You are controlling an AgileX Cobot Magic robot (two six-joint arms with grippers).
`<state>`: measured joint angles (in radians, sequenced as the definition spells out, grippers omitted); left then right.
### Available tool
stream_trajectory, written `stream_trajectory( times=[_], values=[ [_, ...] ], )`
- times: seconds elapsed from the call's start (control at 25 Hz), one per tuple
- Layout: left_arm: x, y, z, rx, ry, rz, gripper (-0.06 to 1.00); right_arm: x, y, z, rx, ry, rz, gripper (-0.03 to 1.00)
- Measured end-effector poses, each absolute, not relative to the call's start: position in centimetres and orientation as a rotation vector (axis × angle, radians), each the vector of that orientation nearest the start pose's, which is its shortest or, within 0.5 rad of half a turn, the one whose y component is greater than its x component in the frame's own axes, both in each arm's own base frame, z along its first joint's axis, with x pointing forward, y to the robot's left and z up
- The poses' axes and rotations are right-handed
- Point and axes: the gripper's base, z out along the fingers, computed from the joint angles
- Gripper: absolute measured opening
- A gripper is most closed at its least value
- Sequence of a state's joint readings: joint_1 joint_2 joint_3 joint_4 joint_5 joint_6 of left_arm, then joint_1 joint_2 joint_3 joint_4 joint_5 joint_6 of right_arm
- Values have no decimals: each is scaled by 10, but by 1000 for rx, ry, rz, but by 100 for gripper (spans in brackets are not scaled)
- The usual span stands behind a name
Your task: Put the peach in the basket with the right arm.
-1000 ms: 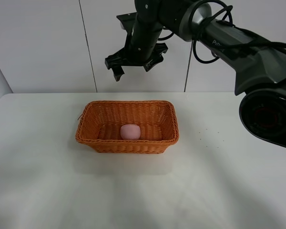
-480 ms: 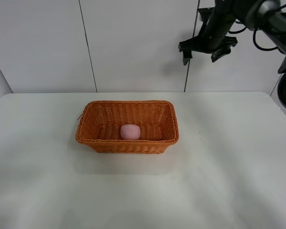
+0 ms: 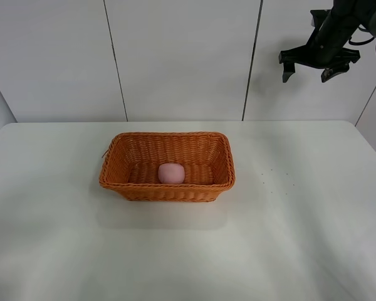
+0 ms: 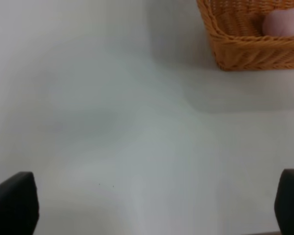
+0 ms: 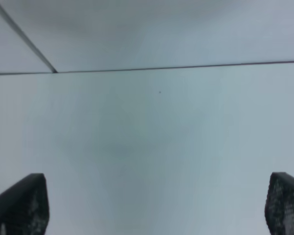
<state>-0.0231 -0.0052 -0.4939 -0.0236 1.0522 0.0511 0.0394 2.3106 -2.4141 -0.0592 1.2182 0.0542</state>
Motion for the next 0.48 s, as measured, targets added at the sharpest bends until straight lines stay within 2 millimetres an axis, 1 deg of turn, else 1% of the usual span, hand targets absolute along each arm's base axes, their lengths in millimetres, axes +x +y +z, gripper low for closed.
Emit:
stream_trajectory(
  times=[0.16, 0.28, 0.4, 0.48],
  values=[
    [-5, -2, 276, 76, 2035, -11, 99, 504, 17, 295, 10, 2614, -23, 68],
    [-5, -2, 276, 76, 2035, -11, 99, 490, 17, 302, 3, 2641, -14, 68],
    [-5, -2, 276, 76, 2035, -11, 99, 466, 16, 316, 1, 2666, -15, 68],
    [-5, -2, 276, 76, 2035, -11, 99, 444, 16, 326, -1, 2683, -15, 68]
  ],
)
